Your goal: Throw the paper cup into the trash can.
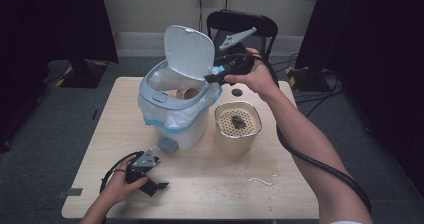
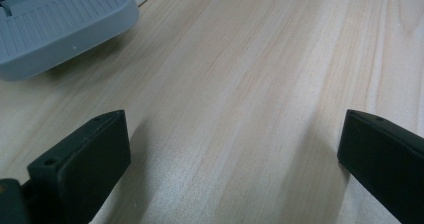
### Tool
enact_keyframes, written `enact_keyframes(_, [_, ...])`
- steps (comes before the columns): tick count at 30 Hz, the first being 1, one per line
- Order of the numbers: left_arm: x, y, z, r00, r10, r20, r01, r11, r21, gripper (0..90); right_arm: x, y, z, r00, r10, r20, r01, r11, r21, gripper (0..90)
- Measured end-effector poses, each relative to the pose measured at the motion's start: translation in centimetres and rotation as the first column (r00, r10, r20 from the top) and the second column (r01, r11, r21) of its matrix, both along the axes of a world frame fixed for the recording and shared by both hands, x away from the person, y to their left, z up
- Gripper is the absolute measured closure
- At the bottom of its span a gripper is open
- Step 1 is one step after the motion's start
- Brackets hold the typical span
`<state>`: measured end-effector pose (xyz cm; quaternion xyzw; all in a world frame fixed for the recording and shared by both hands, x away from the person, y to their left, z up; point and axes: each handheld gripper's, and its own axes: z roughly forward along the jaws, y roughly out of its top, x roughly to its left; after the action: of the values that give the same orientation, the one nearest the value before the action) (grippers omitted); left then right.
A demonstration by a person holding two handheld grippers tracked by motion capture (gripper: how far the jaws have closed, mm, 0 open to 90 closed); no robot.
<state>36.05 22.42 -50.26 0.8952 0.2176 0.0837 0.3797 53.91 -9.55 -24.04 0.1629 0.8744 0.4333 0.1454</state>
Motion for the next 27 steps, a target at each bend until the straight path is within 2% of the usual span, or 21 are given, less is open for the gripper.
enact_keyframes(7, [0.0,0.0,0.0,1.0000,0.000,0.000,0.000,1.0000,0.000,0.0,0.2,0.7,0.0,0.9998,0.016,0.009,-0.016,1.000,-0.009,25.5])
enact_keyframes(11, [0.0,0.0,0.0,1.0000,0.001,0.000,-0.001,1.0000,0.000,0.0,0.0,1.1,0.4,0.9996,0.026,0.011,-0.026,1.000,0.005,25.5])
enact_keyframes(19, [0.0,0.0,0.0,1.0000,0.001,0.000,-0.001,1.0000,-0.001,0.0,-0.4,1.5,0.7,0.9998,0.019,0.012,-0.019,1.000,-0.014,23.3])
enact_keyframes(27, [0.0,0.0,0.0,1.0000,0.001,-0.001,-0.001,1.0000,0.000,0.0,-0.7,2.0,1.4,0.9990,0.030,0.032,-0.030,0.999,0.012,23.5])
